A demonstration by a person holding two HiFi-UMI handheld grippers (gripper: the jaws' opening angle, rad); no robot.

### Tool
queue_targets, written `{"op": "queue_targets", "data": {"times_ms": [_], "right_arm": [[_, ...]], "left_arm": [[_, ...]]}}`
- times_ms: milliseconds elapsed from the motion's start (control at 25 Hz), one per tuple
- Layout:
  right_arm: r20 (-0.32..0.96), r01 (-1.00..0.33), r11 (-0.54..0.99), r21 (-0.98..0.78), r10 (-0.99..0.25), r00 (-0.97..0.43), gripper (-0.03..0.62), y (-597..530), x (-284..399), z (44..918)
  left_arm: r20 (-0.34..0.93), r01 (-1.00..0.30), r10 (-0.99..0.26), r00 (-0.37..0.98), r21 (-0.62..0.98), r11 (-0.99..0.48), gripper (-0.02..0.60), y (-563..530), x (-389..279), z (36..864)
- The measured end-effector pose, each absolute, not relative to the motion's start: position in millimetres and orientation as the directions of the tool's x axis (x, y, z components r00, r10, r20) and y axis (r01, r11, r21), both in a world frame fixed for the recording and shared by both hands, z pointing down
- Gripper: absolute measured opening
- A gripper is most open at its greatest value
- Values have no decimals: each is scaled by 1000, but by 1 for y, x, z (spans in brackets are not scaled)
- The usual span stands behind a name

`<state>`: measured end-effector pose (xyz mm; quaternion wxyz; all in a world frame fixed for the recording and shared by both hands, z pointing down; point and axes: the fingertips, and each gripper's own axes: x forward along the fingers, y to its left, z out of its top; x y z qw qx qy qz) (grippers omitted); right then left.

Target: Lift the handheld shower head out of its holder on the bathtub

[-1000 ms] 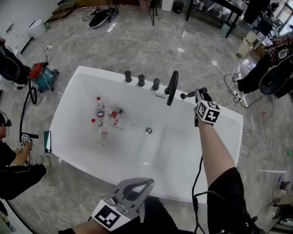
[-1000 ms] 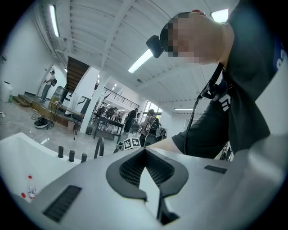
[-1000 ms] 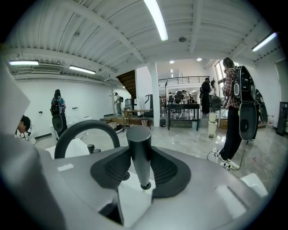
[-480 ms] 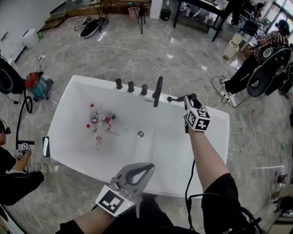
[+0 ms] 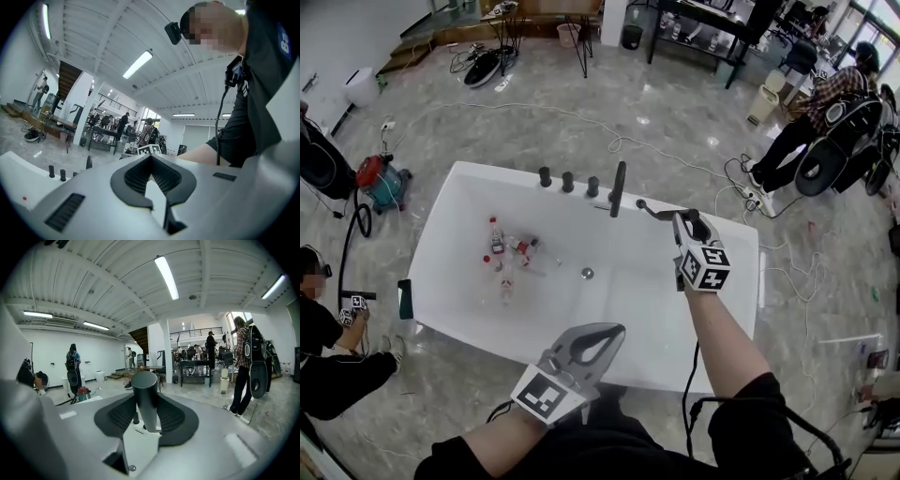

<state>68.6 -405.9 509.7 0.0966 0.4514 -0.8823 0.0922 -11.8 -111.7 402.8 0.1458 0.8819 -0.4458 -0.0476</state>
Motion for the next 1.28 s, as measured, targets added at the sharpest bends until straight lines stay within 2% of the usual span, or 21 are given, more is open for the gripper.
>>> {"op": "queue_targets", "data": {"times_ms": [520, 880, 1280], "right_arm": [[234, -754, 655, -50, -726, -647, 133, -246, 73, 467], [186, -728, 677, -111, -705, -684, 133, -175, 77, 432], [197, -702, 709, -65, -680, -706, 133, -98, 74, 418]], "left_arm": [[60, -754, -773, 632, 281, -594, 0, -80, -5, 390], [78, -737, -747, 660, 262, -623, 0, -77, 7, 387], [102, -719, -721, 685, 256, -646, 0, -74, 18, 396]]}}
